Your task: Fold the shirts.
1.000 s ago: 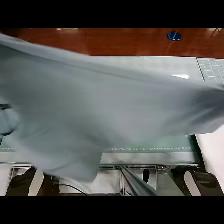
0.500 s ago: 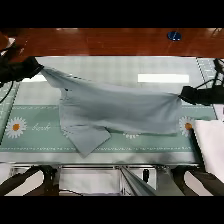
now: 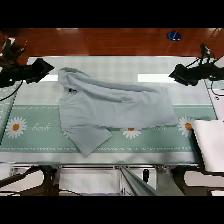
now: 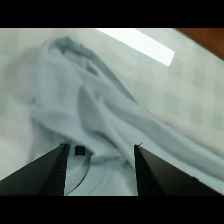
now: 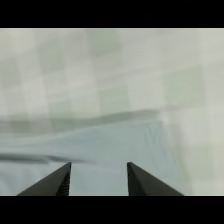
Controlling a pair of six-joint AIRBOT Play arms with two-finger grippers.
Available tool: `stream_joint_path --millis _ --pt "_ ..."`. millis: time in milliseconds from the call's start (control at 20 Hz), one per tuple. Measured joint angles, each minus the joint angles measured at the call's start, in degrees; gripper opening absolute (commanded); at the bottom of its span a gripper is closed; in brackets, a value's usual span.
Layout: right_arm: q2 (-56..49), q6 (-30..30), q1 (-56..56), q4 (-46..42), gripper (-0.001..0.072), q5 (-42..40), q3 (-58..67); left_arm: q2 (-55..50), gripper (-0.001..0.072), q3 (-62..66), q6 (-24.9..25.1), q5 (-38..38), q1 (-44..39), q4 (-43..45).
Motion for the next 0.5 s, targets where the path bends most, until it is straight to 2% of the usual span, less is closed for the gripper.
stream_joint_path --millis 150,250,350,500 --pt "2.8 -0.3 -5.5 -6.2 0.0407 6.8 0.6 1.5 0.0509 -1.2 0.0 -10.5 7.3 4.0" --pt "7.2 -0.4 -9.8 -9.3 0.0407 8.2 -4.9 4.1 0.0509 -6.0 0.6 -15.0 12.6 6.2" --pt "12.9 -1.4 -13.1 -8.7 0.0407 6.7 -14.8 7.4 0.0509 -13.5 1.3 -18.5 17.1 7.4" --pt "21.6 -5.3 -15.5 -2.6 0.0407 2.3 -31.2 10.8 0.0508 -24.9 3.6 -20.0 21.8 6.3"
